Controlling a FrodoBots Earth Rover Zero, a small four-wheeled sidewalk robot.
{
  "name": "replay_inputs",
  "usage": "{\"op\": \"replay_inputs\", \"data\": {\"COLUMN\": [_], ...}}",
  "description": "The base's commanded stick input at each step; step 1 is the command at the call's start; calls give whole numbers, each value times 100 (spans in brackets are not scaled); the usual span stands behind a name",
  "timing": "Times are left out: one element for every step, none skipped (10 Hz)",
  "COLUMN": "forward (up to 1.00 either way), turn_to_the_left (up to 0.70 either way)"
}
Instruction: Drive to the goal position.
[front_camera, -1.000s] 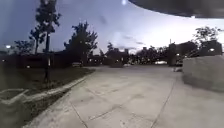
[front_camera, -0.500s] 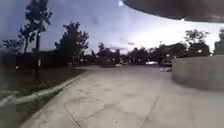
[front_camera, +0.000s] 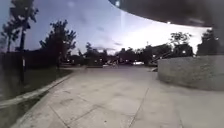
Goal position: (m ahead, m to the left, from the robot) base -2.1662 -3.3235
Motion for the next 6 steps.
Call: {"op": "replay_inputs", "data": {"forward": [0,0,0,0,0,0], "turn_to_the_left": [-70,-70,-70,-70,-70,-70]}}
